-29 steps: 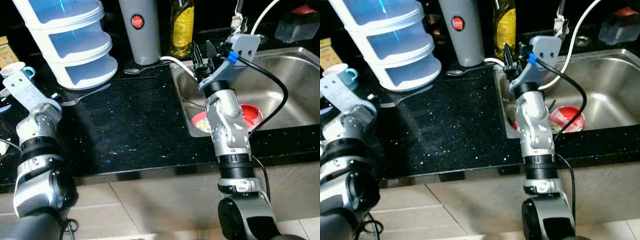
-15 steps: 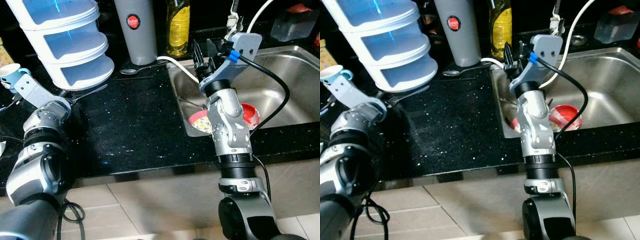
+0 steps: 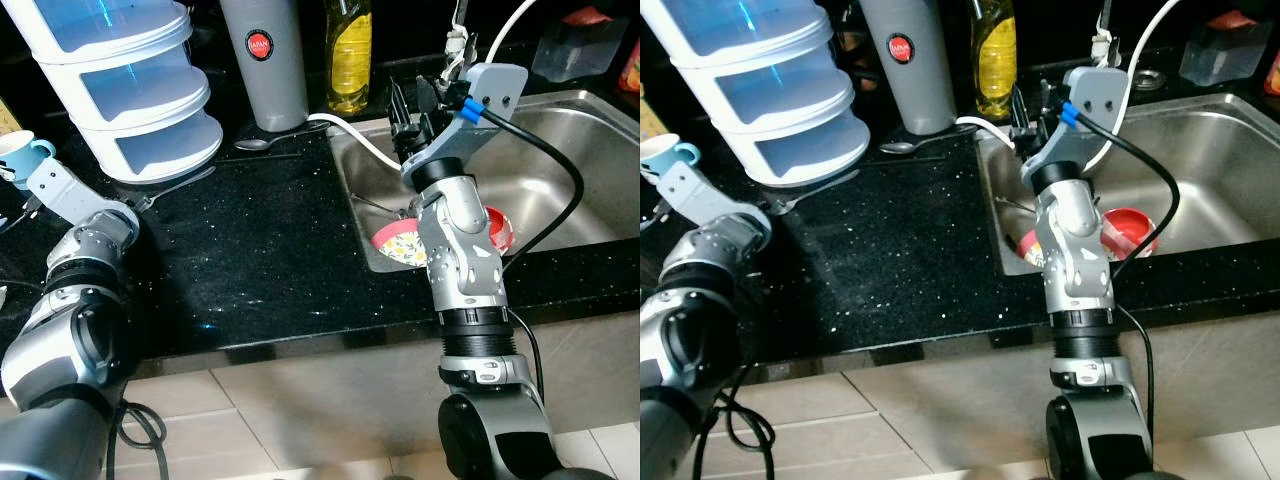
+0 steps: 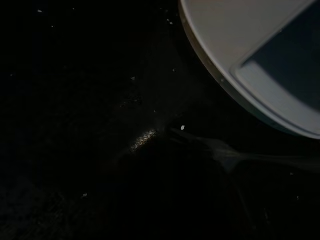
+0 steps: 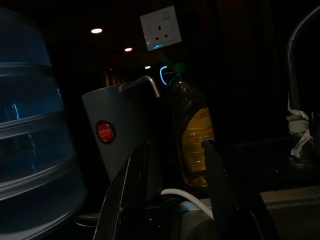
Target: Kitchen organization
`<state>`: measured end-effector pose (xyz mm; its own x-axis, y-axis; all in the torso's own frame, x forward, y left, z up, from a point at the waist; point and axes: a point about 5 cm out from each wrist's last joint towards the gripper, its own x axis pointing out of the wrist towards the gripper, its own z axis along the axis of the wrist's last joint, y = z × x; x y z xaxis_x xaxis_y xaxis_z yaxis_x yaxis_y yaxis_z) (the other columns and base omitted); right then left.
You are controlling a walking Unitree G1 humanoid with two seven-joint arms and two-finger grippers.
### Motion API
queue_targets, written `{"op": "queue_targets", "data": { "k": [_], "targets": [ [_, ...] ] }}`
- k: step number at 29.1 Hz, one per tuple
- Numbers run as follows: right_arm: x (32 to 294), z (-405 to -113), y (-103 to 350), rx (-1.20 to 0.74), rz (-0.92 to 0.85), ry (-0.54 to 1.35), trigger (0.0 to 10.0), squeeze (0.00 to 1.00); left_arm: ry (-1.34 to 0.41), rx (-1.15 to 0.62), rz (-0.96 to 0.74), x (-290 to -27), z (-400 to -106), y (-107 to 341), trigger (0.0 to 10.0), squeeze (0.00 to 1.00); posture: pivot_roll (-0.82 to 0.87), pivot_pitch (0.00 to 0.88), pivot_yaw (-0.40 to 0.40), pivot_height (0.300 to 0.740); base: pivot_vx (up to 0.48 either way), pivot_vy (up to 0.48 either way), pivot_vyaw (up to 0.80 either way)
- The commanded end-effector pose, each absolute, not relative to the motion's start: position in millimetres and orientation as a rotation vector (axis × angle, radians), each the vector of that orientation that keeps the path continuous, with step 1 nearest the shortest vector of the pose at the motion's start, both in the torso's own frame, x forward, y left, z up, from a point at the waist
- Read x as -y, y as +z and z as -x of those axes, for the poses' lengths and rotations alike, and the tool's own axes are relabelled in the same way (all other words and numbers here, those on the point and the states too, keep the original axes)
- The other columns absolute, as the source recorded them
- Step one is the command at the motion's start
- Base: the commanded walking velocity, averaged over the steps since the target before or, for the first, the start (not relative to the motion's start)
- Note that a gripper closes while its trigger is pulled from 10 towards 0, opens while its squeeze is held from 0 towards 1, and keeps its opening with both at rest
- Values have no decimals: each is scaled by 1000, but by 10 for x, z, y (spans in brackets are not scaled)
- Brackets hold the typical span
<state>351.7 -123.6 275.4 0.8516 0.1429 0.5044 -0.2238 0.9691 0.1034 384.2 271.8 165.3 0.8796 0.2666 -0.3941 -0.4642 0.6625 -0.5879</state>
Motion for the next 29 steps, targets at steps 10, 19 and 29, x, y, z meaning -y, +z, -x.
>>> {"op": "queue_targets", "data": {
  "k": [10, 19, 29],
  "targets": [
    [1178, -3521, 2792, 522, -169, 218, 10000, 0, 310, -210, 703, -2633, -3920, 1812, 0, 0, 82, 0, 125, 740, 0, 0, 0],
    [1185, -3526, 2794, 524, -168, 213, 10000, 0, -234, 6, 793, -1739, -4018, 2397, 10000, 0, 78, 0, 132, 740, 0, 0, 0],
    [1185, -3524, 2818, 533, -160, 212, 10000, 0, -336, -203, 496, -1064, -4113, 2111, 10000, 0, 49, 0, 139, 740, 0, 0, 0]
  ]
}}
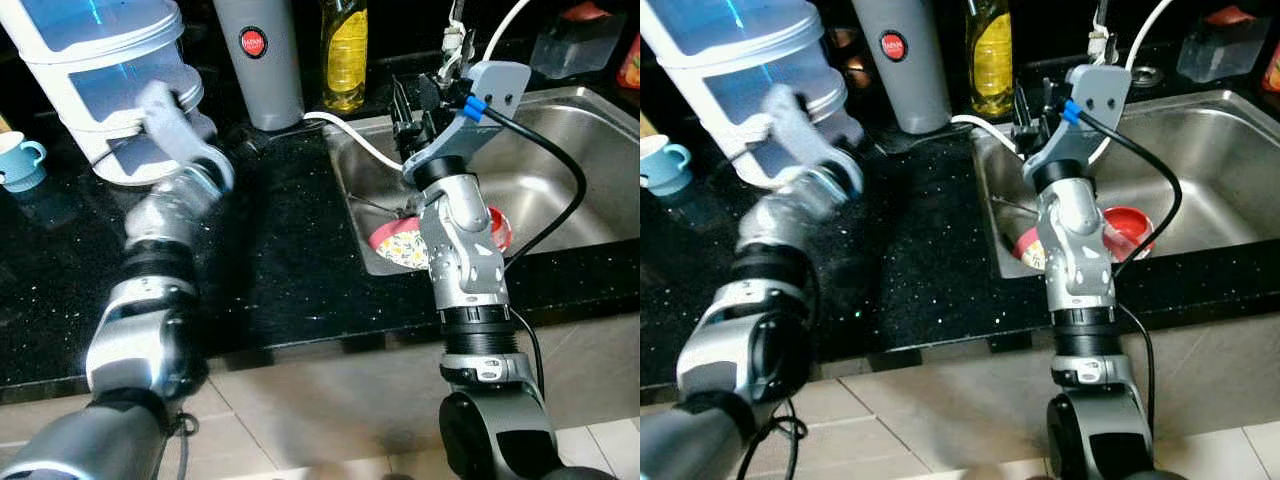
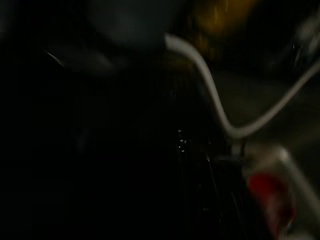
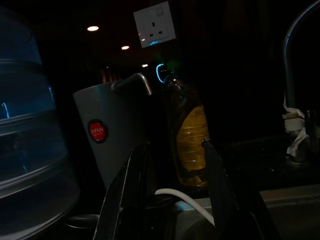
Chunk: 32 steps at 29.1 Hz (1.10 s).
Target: Kitchen organization
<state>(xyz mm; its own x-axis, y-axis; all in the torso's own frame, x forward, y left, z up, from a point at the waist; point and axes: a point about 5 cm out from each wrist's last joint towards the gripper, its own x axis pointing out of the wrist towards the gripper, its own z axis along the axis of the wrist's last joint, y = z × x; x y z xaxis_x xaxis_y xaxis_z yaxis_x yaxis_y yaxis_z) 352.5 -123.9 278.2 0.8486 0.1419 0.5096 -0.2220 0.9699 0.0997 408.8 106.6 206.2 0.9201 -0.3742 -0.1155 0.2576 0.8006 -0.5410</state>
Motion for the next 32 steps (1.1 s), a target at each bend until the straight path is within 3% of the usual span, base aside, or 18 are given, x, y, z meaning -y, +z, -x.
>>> {"op": "queue_targets", "data": {
  "k": [1, 5, 12, 16, 21, 26, 32],
  "targets": [
    [1184, -3522, 2823, 535, -157, 212, 10000, 0, -337, -206, 499, -1042, -4118, 2120, 10000, 0, 36, 0, 144, 740, 0, 0, 0],
    [1217, -3504, 2843, 544, -151, 200, 10000, 0, -299, -169, 517, -1076, -4156, 2230, 10000, 0, 18, 0, 152, 740, 0, 0, 0],
    [1296, -3466, 2802, 538, -146, 168, 10000, 0, -176, 44, 460, -1472, -4237, 2713, 10000, 0, 22, 0, 163, 740, 0, 0, 0],
    [1255, -3464, 2777, 528, -153, 179, 10000, 0, -29, 199, 285, -1868, -4219, 3079, 10000, 0, 32, 0, 157, 740, 0, 0, 0],
    [1239, -3460, 2784, 525, -153, 189, 10000, 0, 66, 293, 95, -2067, -4172, 3277, 10000, 0, 33, 0, 152, 740, 0, 0, 0],
    [1255, -3437, 2775, 514, -150, 189, 10000, 0, 158, 283, -3, -2193, -4160, 3288, 10000, 0, 25, 0, 147, 740, 0, 0, 0],
    [1268, -3386, 2745, 495, -139, 191, 10000, 0, 178, 155, 37, -2207, -4202, 3052, 10000, 0, 13, 38, 143, 740, 0, 0, 0]
  ]
}}
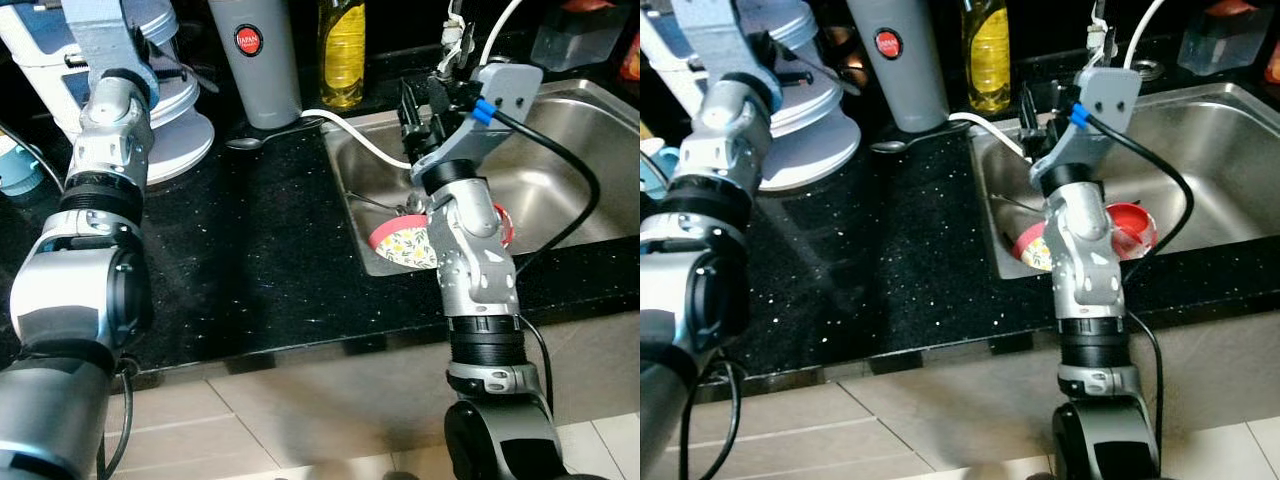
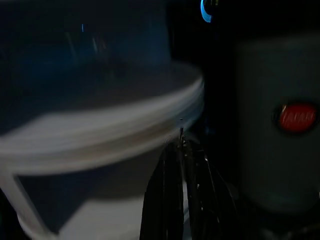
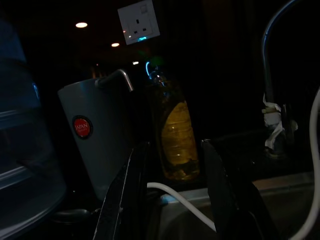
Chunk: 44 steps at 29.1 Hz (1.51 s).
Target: Kitchen organization
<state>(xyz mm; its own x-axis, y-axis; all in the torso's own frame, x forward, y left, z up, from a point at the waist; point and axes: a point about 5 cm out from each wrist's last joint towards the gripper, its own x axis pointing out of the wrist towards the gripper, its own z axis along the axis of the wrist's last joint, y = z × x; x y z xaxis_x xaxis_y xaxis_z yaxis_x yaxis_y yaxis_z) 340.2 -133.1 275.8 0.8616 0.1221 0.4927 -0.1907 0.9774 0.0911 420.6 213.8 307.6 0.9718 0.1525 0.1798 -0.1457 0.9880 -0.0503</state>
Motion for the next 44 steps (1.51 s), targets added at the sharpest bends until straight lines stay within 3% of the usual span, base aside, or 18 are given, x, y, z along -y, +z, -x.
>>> {"op": "queue_targets", "data": {
  "k": [1, 11, 15, 29, 35, 44],
  "targets": [
    [1270, -3375, 2741, 491, -138, 190, 10000, 0, 188, 149, 29, -2212, -4204, 3025, 10000, 0, 9, 51, 143, 740, 0, 0, 0],
    [1173, -3353, 2768, 468, -137, 225, 10000, 0, 176, 188, 134, -2217, -4201, 2961, 10000, 0, -5, 170, 138, 740, 0, 0, 0],
    [972, -3361, 2857, 470, -154, 309, 10000, 0, 170, 258, 192, -2240, -4186, 3022, 10000, 0, -6, 213, 128, 740, 0, 0, 0],
    [943, -3330, 2891, 465, -165, 330, 10000, 0, 104, 139, 331, -2200, -4210, 2769, 10000, 0, -10, 228, 127, 740, 0, 0, 0],
    [952, -3364, 2893, 464, -162, 324, 10000, 0, -94, 49, 374, -1921, -4241, 2620, 10000, 0, -9, 204, 131, 740, 0, 0, 0],
    [1010, -3384, 2935, 487, -160, 299, 10000, 0, -350, 8, 472, -1240, -4247, 2574, 10000, 0, -9, 164, 145, 740, 0, 0, 0]
  ]
}}
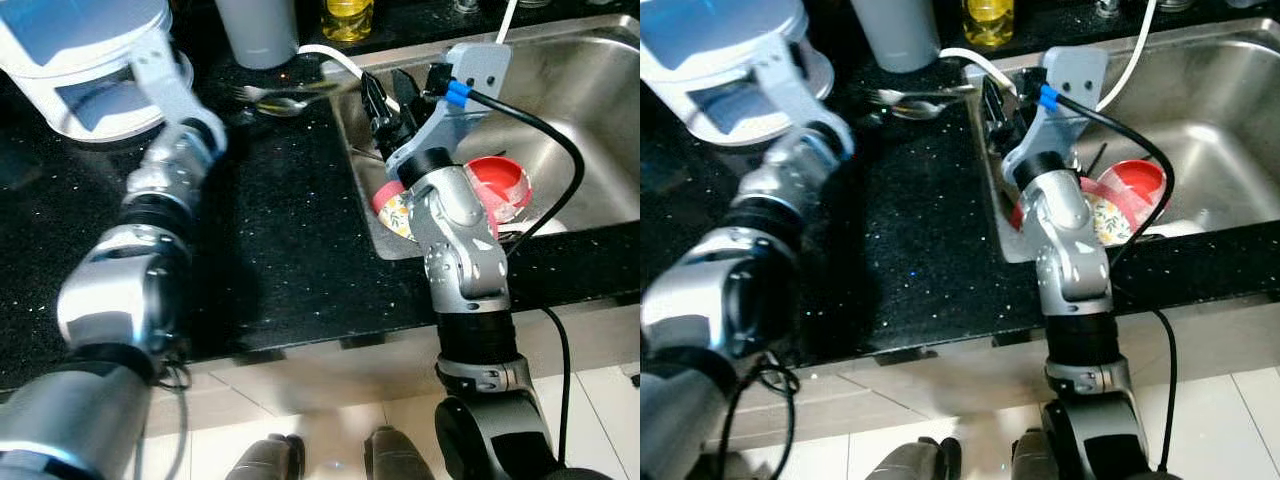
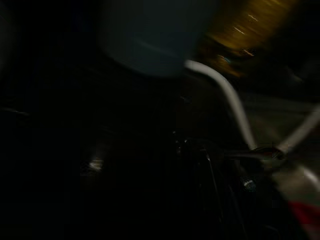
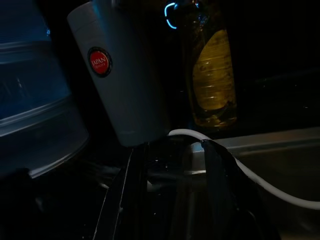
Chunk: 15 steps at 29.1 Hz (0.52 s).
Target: Kitchen organization
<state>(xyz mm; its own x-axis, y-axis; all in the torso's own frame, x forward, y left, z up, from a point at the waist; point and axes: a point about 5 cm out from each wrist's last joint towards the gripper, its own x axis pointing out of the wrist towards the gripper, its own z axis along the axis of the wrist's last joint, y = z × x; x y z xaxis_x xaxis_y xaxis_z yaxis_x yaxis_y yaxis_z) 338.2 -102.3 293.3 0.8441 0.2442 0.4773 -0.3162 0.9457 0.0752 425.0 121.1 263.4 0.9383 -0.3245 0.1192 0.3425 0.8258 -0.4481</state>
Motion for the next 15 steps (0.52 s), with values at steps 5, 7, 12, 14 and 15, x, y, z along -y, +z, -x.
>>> {"op": "queue_targets", "data": {
  "k": [5, 7, 12, 14, 15],
  "targets": [
    [1114, -3395, 2935, 499, -137, 262, 10000, 0, -460, -11, 533, -743, -4214, 2651, 10000, 0, -27, 131, 157, 740, 0, 0, 0],
    [1150, -3403, 2940, 502, -129, 248, 10000, 0, -483, -9, 542, -659, -4203, 2688, 10000, 0, -36, 126, 162, 740, 0, 0, 0],
    [1312, -3421, 2956, 515, -95, 192, 10000, 0, -522, 25, 518, -638, -4196, 2801, 10000, 0, -40, 101, 171, 740, 0, 0, 0],
    [1341, -3426, 2944, 513, -80, 190, 10000, 0, -510, 30, 506, -696, -4202, 2796, 10000, 0, -29, 87, 168, 740, 0, 0, 0],
    [1430, -3446, 2906, 494, -43, 171, 10000, 0, -476, 37, 489, -823, -4216, 2777, 10000, 0, -19, 78, 164, 740, 0, 0, 0]
  ]
}}
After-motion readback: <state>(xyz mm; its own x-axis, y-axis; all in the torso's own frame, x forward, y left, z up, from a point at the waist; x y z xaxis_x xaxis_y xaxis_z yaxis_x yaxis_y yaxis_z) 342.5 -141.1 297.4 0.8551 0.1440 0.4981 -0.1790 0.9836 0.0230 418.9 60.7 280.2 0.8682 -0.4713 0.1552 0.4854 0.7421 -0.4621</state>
